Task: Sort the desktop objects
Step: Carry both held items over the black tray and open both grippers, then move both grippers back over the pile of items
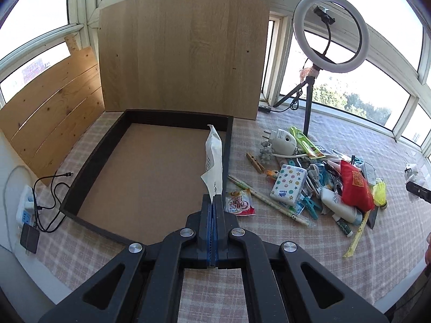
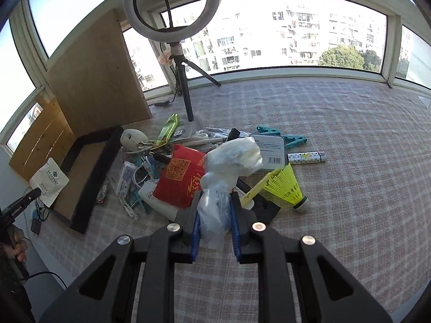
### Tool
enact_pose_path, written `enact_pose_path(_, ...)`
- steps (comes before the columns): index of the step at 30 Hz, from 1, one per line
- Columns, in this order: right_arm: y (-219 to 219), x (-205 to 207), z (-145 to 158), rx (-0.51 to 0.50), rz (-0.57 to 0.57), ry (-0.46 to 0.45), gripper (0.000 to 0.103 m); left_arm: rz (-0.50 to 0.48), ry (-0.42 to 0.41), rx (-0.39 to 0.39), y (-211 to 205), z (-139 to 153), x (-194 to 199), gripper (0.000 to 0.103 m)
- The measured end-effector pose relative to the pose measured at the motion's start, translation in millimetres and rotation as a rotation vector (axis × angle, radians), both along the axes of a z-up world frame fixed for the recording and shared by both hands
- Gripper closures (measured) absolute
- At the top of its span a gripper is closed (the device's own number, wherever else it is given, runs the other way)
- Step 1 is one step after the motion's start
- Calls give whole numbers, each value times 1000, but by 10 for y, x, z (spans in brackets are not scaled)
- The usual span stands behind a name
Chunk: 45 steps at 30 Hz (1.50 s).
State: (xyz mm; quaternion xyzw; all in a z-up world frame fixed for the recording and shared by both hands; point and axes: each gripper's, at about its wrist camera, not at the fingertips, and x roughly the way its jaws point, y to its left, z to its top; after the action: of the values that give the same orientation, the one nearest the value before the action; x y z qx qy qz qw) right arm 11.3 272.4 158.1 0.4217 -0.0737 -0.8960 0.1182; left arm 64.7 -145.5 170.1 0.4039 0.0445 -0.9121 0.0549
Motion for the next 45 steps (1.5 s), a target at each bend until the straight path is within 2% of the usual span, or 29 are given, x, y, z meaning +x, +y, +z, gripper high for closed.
enact_pose_path(7, -1394, -312, 280, -1, 209, 38, 85, 63, 46, -8, -674, 171, -23, 103)
enact_pose_path(14, -2737, -604, 144, -6, 386, -16, 85, 81, 23, -6, -1187, 46, -120, 103)
enact_pose_path(19, -3391, -662, 1, 20, 457, -30, 85, 90, 19, 0, -1445, -45, -217, 103)
enact_pose_path(26, -3979, -691, -115, 43, 535, -28, 84, 79, 17, 12, -1586, -159, -425, 103)
enact_pose_path(27, -4031, -689, -125, 38, 546, -24, 83, 78, 16, 16, -1601, -174, -458, 102)
enact_pose_path(29, -4097, -699, -129, 33, 551, -16, 65, 88, 6, 24, -1633, -201, -528, 88)
enact_pose_path(30, -4127, -705, -131, 32, 552, -13, 38, 99, -5, 27, -1649, -211, -558, 65)
enact_pose_path(31, -4125, -712, -123, 23, 543, -3, 24, 100, 4, 30, -1654, -206, -567, 52)
enact_pose_path(38, -3800, -765, -92, 19, 457, 15, 24, 69, 21, 44, -1547, -192, -644, 53)
enact_pose_path(45, -2883, -754, -126, 37, 307, -4, 24, -31, 20, 47, -1076, -223, -771, 53)
